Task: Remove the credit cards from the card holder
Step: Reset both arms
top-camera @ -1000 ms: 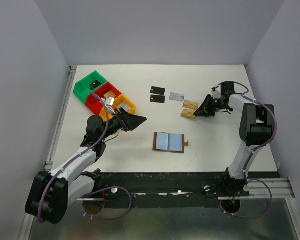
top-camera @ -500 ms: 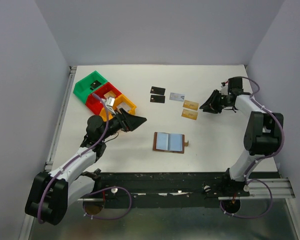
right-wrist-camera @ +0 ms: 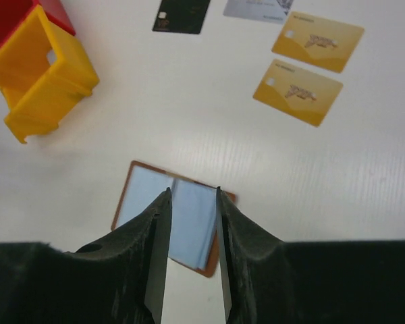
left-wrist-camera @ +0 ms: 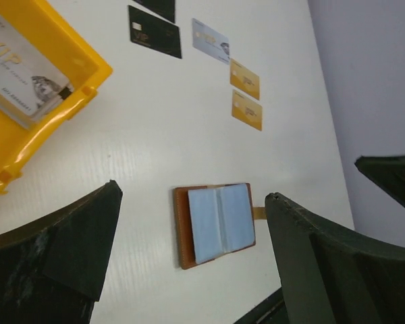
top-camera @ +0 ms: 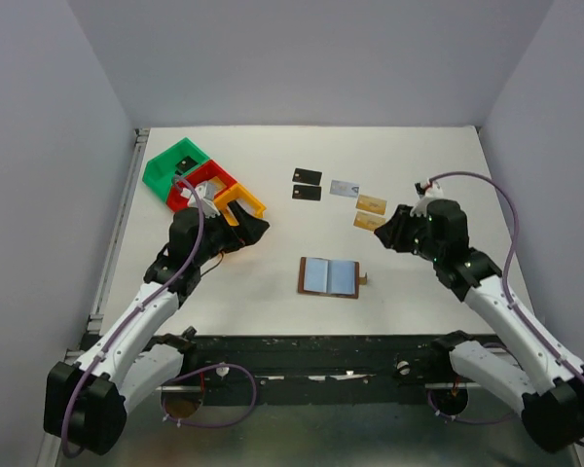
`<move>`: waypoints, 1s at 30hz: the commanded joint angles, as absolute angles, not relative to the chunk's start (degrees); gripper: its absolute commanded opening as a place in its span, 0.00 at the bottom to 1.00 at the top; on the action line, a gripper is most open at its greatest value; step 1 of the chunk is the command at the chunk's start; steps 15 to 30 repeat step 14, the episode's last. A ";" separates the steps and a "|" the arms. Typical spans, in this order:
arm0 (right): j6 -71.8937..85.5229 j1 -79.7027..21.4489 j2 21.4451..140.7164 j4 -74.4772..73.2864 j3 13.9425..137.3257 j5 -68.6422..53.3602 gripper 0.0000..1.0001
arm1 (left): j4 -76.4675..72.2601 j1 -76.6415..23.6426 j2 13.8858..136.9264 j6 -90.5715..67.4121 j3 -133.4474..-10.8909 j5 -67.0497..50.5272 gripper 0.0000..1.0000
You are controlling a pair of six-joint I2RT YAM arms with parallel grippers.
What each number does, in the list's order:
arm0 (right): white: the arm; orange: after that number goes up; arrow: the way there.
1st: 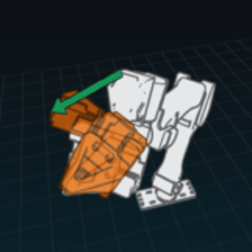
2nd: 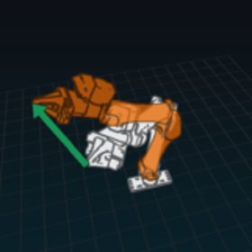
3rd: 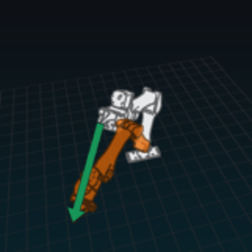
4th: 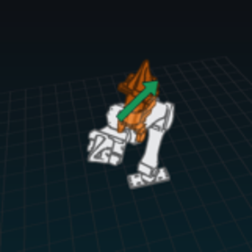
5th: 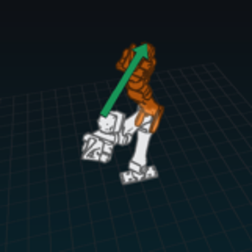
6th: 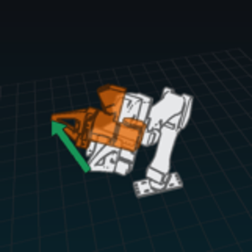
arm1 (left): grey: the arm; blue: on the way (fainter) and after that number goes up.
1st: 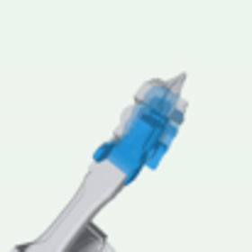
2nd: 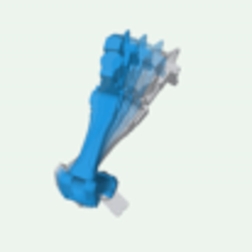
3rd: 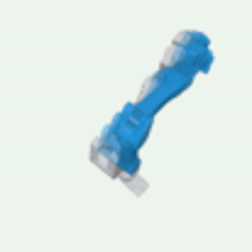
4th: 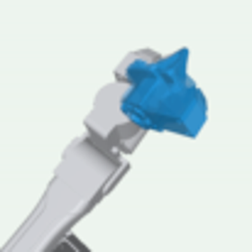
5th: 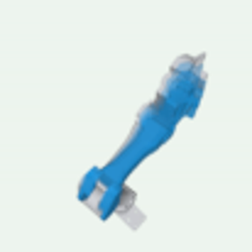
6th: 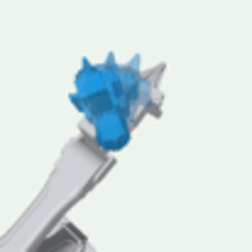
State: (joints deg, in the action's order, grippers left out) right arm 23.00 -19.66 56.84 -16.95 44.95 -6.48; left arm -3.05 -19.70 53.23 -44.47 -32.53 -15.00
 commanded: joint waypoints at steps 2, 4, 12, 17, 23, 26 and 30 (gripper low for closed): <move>22.50 -21.97 43.70 -17.22 32.71 5.27 0.41 | 13.87 -20.39 52.38 -42.10 -36.20 -0.54 0.99; 22.24 -22.06 40.27 -18.98 31.21 5.45 0.42 | 16.60 -20.57 53.34 -42.71 -37.26 1.73 0.99; 20.74 -22.15 36.38 -20.74 30.23 4.31 0.43 | 20.21 -20.65 55.02 -43.68 -39.11 4.56 0.99; 20.83 -22.15 36.82 -20.13 30.58 2.91 0.44 | 22.84 -20.65 55.98 -43.25 -40.95 5.45 0.99; 20.83 -22.15 36.82 -20.13 30.58 2.91 0.44 | 22.84 -20.65 55.98 -43.25 -40.95 5.45 0.99; 20.83 -22.15 36.82 -20.13 30.58 2.91 0.44 | 22.84 -20.65 55.98 -43.25 -40.95 5.45 0.99; 20.83 -22.15 36.82 -20.13 30.58 2.91 0.44 | 22.84 -20.65 55.98 -43.25 -40.95 5.45 0.99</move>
